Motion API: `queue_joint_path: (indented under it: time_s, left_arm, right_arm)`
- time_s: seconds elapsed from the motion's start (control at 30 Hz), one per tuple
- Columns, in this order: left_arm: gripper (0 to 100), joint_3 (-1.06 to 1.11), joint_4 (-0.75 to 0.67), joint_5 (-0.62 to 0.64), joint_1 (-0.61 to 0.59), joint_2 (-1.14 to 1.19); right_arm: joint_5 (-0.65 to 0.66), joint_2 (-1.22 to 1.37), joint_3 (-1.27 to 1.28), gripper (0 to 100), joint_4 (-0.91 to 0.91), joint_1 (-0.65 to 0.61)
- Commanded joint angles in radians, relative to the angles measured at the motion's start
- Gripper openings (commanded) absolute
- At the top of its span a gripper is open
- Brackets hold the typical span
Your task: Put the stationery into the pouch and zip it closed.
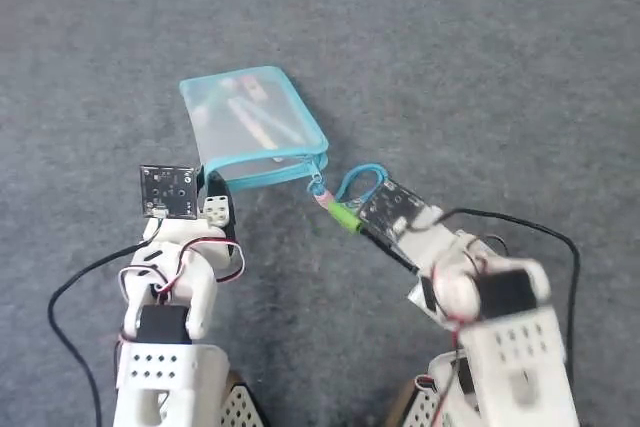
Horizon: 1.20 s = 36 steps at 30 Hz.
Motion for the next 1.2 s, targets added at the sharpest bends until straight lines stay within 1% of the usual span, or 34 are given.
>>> queue_joint_path:
  time_s: [0.0,0.1,0.13,0.27,0.33,0.4,0.5,0.63,0.77,0.97,1.07,1.17]
  left_arm:
    - [1,-0.016,-0.034,-0.009,0.003,-0.018]
    - [1,-0.016,-0.034,-0.009,0.003,-0.018]
    - [1,-0.016,-0.034,-0.009,0.003,-0.018]
    - [1,-0.016,-0.034,-0.009,0.003,-0.018]
    - [1,-0.016,-0.034,-0.009,0.002,-0.018]
    - [1,-0.016,-0.034,-0.009,0.000,-0.018]
    - [1,-0.016,-0.034,-0.009,-0.002,-0.020]
    - [1,-0.016,-0.034,-0.009,-0.002,-0.020]
    - [1,-0.018,-0.034,-0.009,0.000,-0.020]
    - [1,-0.018,-0.034,-0.009,0.003,-0.020]
    - [1,-0.018,-0.034,-0.009,0.005,-0.020]
    - [1,-0.018,-0.034,-0.009,0.005,-0.020]
  right_arm:
    - [-0.006,-0.093,-0.087,0.7,0.013,-0.012]
    - [-0.060,-0.070,-0.144,0.7,0.010,-0.021]
    - [-0.077,-0.059,-0.176,0.7,0.015,-0.041]
    - [-0.172,-0.008,-0.322,0.7,0.039,-0.191]
    - [-0.201,0.051,-0.387,0.7,0.070,-0.280]
    - [-0.230,0.128,-0.425,0.7,0.076,-0.335]
    - [-0.253,0.229,-0.470,0.7,0.067,-0.343]
    - [-0.253,0.320,-0.493,0.7,0.058,-0.344]
    - [-0.255,0.369,-0.489,0.7,0.007,-0.340]
    - [-0.296,0.463,-0.497,0.7,-0.088,-0.340]
    - [-0.322,0.539,-0.548,0.7,-0.125,-0.340]
    - [-0.351,0.645,-0.654,0.7,-0.128,-0.343]
